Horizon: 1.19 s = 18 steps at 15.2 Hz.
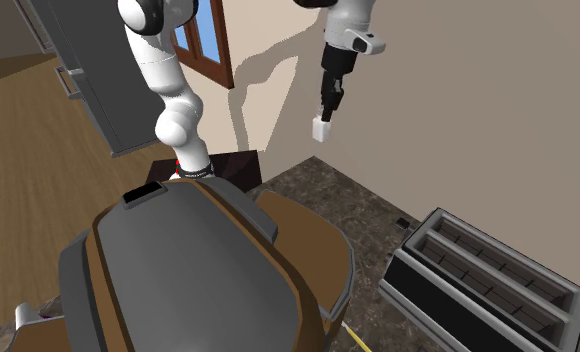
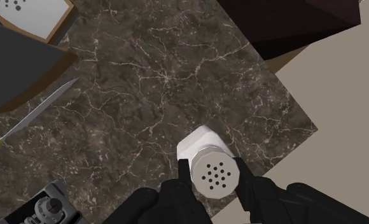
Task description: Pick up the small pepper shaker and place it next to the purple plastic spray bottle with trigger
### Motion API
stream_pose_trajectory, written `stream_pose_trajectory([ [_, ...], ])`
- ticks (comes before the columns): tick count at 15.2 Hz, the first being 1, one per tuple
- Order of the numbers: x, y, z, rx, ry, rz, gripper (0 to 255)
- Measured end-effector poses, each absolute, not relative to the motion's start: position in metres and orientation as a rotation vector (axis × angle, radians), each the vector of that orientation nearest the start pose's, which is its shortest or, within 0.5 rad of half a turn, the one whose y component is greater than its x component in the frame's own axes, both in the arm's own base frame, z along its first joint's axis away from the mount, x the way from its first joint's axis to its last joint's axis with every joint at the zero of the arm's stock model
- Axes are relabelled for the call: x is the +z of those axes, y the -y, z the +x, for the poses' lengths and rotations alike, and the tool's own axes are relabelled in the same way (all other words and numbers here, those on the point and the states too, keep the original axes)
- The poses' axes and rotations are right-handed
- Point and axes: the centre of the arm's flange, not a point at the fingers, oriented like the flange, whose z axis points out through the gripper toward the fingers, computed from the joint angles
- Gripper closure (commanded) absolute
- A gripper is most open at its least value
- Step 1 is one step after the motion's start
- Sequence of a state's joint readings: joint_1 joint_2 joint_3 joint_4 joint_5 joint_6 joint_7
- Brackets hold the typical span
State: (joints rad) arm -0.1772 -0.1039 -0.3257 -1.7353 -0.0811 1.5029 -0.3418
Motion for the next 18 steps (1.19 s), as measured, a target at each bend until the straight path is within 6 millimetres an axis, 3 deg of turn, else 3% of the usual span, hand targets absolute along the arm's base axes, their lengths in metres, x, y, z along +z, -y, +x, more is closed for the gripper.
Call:
stream_pose_trajectory([
  [5,0.619,0.262,0.441,0.222,-0.246,-3.113,255],
  [7,0.622,0.268,0.426,0.222,-0.246,-3.113,255],
  [18,0.625,0.329,0.292,0.221,-0.248,-3.113,255],
])
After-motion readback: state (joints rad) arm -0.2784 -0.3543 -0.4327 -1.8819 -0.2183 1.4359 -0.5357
